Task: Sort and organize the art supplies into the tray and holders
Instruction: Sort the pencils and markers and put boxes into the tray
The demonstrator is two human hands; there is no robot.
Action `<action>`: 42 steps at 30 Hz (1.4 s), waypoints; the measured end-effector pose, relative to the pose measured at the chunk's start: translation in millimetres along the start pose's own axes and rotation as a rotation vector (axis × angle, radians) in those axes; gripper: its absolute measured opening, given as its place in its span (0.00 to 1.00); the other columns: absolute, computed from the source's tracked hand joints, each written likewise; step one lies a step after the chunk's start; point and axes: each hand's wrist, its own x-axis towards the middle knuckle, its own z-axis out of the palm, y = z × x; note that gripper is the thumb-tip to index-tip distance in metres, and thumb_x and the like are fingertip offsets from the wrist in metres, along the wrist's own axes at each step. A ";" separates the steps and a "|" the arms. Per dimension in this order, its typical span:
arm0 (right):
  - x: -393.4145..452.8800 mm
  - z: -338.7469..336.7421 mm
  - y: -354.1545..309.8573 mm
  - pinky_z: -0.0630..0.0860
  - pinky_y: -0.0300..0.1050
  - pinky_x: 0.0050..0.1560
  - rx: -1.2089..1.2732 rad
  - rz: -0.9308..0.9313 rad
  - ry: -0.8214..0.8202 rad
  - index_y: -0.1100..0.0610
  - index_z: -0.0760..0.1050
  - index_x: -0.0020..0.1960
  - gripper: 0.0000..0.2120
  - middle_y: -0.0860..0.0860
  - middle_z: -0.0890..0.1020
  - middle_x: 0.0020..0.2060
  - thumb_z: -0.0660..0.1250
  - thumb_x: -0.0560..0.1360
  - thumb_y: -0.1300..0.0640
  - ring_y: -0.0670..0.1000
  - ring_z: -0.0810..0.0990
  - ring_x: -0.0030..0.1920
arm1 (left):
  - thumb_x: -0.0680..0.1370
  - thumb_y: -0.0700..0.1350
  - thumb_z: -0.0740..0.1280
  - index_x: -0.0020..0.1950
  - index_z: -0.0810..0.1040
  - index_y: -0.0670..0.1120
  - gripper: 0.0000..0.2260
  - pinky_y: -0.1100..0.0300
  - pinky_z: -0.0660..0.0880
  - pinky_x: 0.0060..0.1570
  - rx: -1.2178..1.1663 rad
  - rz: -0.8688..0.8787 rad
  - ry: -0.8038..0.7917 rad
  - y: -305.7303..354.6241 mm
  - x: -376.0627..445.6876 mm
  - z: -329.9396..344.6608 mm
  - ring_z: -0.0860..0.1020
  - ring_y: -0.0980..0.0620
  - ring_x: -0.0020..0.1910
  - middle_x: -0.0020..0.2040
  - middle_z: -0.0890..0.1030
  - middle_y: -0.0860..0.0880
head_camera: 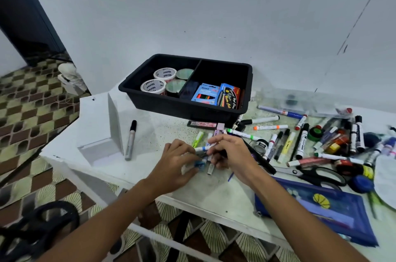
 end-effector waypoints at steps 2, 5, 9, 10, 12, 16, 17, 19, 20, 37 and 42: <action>-3.7 -3.4 -0.9 0.76 0.47 0.35 0.105 0.011 0.004 0.64 0.78 0.47 0.14 0.60 0.81 0.37 0.53 0.75 0.69 0.55 0.78 0.31 | 0.73 0.52 0.69 0.51 0.82 0.47 0.12 0.56 0.67 0.44 -0.068 -0.059 0.063 11.8 7.1 -0.7 0.71 0.53 0.47 0.44 0.79 0.53; -8.9 -8.4 -3.7 0.79 0.51 0.41 0.307 0.010 0.083 0.66 0.78 0.45 0.16 0.62 0.80 0.40 0.50 0.76 0.67 0.55 0.79 0.36 | 0.72 0.52 0.69 0.51 0.83 0.45 0.13 0.59 0.71 0.42 -0.253 -0.191 0.183 33.3 20.6 -2.2 0.72 0.55 0.44 0.42 0.79 0.55; -15.2 -13.6 -4.8 0.81 0.53 0.41 0.471 0.055 0.085 0.67 0.76 0.48 0.15 0.63 0.79 0.42 0.51 0.78 0.64 0.58 0.80 0.38 | 0.70 0.51 0.72 0.47 0.82 0.48 0.09 0.67 0.71 0.42 -0.365 -0.284 0.273 60.6 40.2 1.7 0.75 0.57 0.42 0.41 0.77 0.61; -16.5 -13.6 -4.3 0.81 0.54 0.42 0.508 0.088 0.061 0.66 0.77 0.48 0.14 0.62 0.79 0.42 0.53 0.79 0.63 0.59 0.81 0.38 | 0.70 0.51 0.72 0.46 0.82 0.49 0.09 0.64 0.73 0.42 -0.378 -0.302 0.274 65.7 44.2 4.4 0.75 0.57 0.42 0.40 0.78 0.61; -17.3 -12.7 -3.4 0.80 0.57 0.47 0.632 0.135 0.011 0.64 0.77 0.43 0.14 0.60 0.81 0.39 0.56 0.80 0.59 0.59 0.82 0.37 | 0.70 0.54 0.71 0.45 0.83 0.48 0.11 0.56 0.75 0.42 -0.376 -0.313 0.255 71.9 50.3 10.6 0.75 0.54 0.43 0.39 0.79 0.57; -13.8 -13.9 -1.6 0.81 0.51 0.38 0.679 0.160 0.010 0.64 0.77 0.45 0.08 0.60 0.81 0.39 0.64 0.78 0.60 0.58 0.82 0.37 | 0.71 0.55 0.69 0.44 0.84 0.48 0.12 0.58 0.71 0.44 -0.308 -0.287 0.220 74.9 55.4 18.8 0.71 0.53 0.46 0.41 0.76 0.55; -12.6 -14.3 -1.1 0.80 0.49 0.36 0.660 0.161 0.015 0.65 0.76 0.49 0.05 0.61 0.81 0.40 0.64 0.78 0.62 0.57 0.82 0.37 | 0.72 0.54 0.69 0.44 0.84 0.48 0.11 0.60 0.70 0.45 -0.297 -0.276 0.234 73.2 56.1 18.6 0.71 0.53 0.46 0.41 0.75 0.55; -9.4 -16.2 0.2 0.78 0.44 0.32 0.614 0.173 0.042 0.64 0.75 0.50 0.05 0.58 0.80 0.36 0.65 0.77 0.63 0.53 0.80 0.33 | 0.73 0.52 0.68 0.45 0.83 0.47 0.11 0.62 0.69 0.45 -0.284 -0.280 0.273 65.3 57.8 15.8 0.72 0.53 0.46 0.41 0.74 0.54; -7.7 -17.1 -0.4 0.75 0.41 0.28 0.588 0.182 0.060 0.63 0.75 0.48 0.03 0.56 0.79 0.34 0.65 0.77 0.63 0.50 0.77 0.31 | 0.74 0.52 0.66 0.45 0.83 0.46 0.11 0.63 0.69 0.45 -0.281 -0.297 0.283 57.7 59.7 13.4 0.72 0.54 0.46 0.41 0.75 0.53; 3.2 -30.7 -2.2 0.67 0.37 0.24 0.266 0.071 -0.002 0.65 0.79 0.49 0.07 0.54 0.77 0.32 0.68 0.72 0.71 0.48 0.71 0.27 | 0.68 0.38 0.76 0.53 0.83 0.43 0.14 0.53 0.79 0.46 0.147 -0.040 -0.158 -88.8 86.9 28.6 0.79 0.44 0.51 0.52 0.82 0.45; 5.4 -28.2 -3.1 0.66 0.37 0.24 0.290 0.067 0.018 0.64 0.78 0.48 0.06 0.53 0.77 0.30 0.69 0.72 0.71 0.47 0.69 0.27 | 0.68 0.35 0.75 0.48 0.83 0.40 0.10 0.54 0.79 0.45 0.103 -0.034 -0.118 -88.7 87.5 30.6 0.81 0.43 0.45 0.47 0.82 0.43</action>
